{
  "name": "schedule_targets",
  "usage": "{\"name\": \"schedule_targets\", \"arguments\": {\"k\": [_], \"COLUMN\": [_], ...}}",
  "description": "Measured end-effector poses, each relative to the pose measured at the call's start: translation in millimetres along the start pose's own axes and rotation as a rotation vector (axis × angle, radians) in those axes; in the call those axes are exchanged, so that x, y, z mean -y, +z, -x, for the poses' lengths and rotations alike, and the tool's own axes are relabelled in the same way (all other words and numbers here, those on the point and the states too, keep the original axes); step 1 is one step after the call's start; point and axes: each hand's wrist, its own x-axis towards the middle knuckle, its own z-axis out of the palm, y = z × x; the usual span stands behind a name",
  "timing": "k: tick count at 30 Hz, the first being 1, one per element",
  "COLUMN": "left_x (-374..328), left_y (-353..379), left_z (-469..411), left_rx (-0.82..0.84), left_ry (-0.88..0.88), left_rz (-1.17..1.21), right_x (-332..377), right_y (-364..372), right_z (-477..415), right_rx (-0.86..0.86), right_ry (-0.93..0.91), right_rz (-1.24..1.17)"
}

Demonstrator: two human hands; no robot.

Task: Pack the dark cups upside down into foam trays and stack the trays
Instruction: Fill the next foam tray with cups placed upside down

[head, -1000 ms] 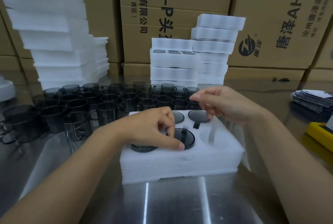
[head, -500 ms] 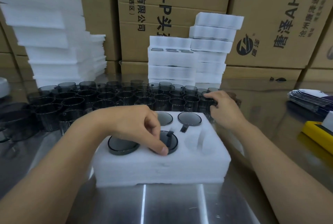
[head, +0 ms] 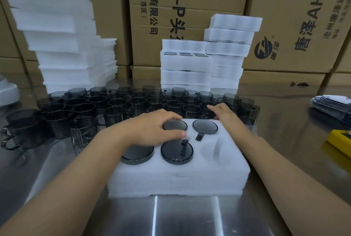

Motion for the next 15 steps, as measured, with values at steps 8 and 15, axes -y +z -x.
{"name": "schedule_targets", "arguments": {"k": [8, 15], "left_x": [2.9, 0.1], "left_y": [-3.7, -5.0], "left_z": [-0.9, -1.0], "left_rx": [0.023, 0.014], "left_ry": [0.013, 0.015], "left_rz": [0.019, 0.021], "right_x": [3.6, 16.6], "right_y": [-8.3, -28.5], "right_z": [5.9, 10.1], "right_rx": [-0.194, -0.548], "right_ry": [0.086, 0.131], "right_rz": [-0.168, -0.141]}}
